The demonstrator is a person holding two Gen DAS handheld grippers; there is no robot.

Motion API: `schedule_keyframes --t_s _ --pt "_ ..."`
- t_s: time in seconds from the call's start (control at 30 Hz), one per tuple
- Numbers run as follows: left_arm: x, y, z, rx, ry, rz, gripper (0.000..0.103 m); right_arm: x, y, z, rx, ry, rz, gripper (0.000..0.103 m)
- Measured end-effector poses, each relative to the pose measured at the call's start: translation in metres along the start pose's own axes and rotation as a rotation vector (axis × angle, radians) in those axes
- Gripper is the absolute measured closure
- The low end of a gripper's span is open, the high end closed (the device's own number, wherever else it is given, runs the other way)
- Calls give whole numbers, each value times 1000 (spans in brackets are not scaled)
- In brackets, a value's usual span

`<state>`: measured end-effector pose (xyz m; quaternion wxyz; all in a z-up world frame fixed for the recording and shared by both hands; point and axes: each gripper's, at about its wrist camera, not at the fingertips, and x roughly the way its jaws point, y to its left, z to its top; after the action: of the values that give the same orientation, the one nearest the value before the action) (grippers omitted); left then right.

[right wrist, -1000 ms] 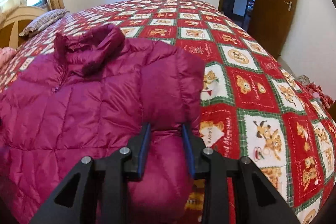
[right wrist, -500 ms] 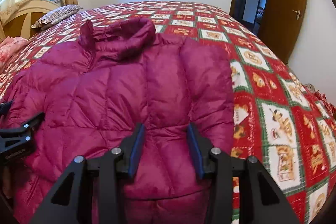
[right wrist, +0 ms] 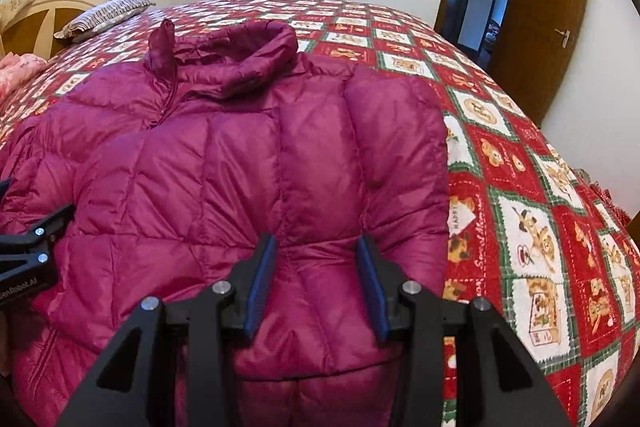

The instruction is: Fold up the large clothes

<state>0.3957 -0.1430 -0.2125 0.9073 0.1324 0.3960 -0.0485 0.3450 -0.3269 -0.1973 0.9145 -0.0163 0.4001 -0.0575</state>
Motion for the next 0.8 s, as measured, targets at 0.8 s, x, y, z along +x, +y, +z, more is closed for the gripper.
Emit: schedule_keyframes --t_s 0.8 --pt "-40 17 9 38 -33 17 11 -22 10 3 -62 -56 -54 21"
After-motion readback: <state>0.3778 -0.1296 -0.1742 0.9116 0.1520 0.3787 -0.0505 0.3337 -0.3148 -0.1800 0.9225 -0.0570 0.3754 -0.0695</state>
